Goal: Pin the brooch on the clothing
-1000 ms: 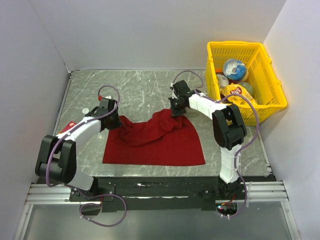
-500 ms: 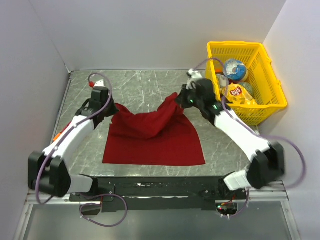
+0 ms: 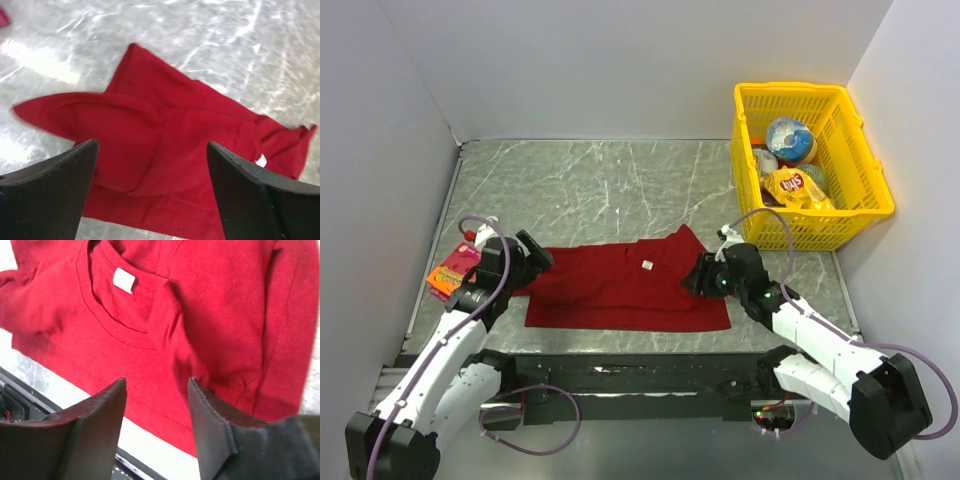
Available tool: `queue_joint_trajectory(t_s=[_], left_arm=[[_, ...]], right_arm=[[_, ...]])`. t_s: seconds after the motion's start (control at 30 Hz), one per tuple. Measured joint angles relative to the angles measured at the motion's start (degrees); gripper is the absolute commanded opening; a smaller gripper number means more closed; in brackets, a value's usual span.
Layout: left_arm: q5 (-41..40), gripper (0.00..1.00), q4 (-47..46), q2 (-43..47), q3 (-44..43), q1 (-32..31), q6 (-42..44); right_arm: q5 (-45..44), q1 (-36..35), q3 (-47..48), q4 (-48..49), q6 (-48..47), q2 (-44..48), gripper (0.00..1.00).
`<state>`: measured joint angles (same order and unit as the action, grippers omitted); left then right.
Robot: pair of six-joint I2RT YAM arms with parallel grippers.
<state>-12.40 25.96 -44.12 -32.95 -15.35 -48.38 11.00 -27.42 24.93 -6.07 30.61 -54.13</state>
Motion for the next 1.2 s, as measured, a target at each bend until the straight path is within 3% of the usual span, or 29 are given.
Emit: queue_joint_trajectory(t_s=[0.2, 0.47, 0.53, 0.63, 0.67, 0.7, 0.77, 0.8, 0.83, 0.87, 1.2], left_arm=[[-2.9, 0.99, 1.2, -5.6, -1.7, 0.5, -1.4], [0.0, 0.97, 1.4, -23.3, -9.2, 10.7, 1.0], [1.2, 0.88, 1.4, -24.8, -8.8, 12.2, 1.3], [3.6, 0.6, 0.7, -25.9, -7.2, 13.9, 2.1], [4.1, 0.57, 0.4, -26.3, -6.8, 14.2, 2.2], [4.8, 0.43, 0.0, -27.0, -6.3, 14.5, 2.5], [6.0, 0.31, -1.0, -28.6, -5.5, 14.7, 2.8], [6.5, 0.13, -1.5, -29.4, -5.0, 14.7, 3.3], [6.8, 0.05, -1.8, -29.8, -4.7, 14.7, 3.5], [7.1, 0.01, -2.0, -30.1, -4.4, 14.7, 3.3], [8.0, 0.01, -3.4, -28.6, -4.1, 14.7, 4.2]], right_arm=[[-4.8, -0.1, 9.1, -4.3, -2.1, -2.2, 0.61], [-7.6, 5.0, 29.3, -5.7, -6.5, -21.7, 0.59], [-6.7, 7.3, 31.4, -7.3, -7.0, -25.6, 0.58], [-5.6, 9.6, 33.0, -9.9, -7.8, -30.0, 0.57], [-5.2, 9.9, 33.3, -10.8, -8.0, -31.2, 0.57], [-4.5, 9.9, 33.3, -11.6, -8.2, -32.1, 0.56], [-3.2, 9.9, 33.2, -13.2, -8.2, -33.1, 0.56], [-2.6, 9.9, 33.1, -13.4, -8.2, -33.5, 0.56], [-2.1, 9.9, 33.1, -13.6, -8.2, -33.7, 0.56], [-1.6, 9.9, 33.1, -13.7, -8.2, -33.9, 0.56], [0.6, 8.0, 34.8, -15.1, -8.6, -39.3, 0.54]])
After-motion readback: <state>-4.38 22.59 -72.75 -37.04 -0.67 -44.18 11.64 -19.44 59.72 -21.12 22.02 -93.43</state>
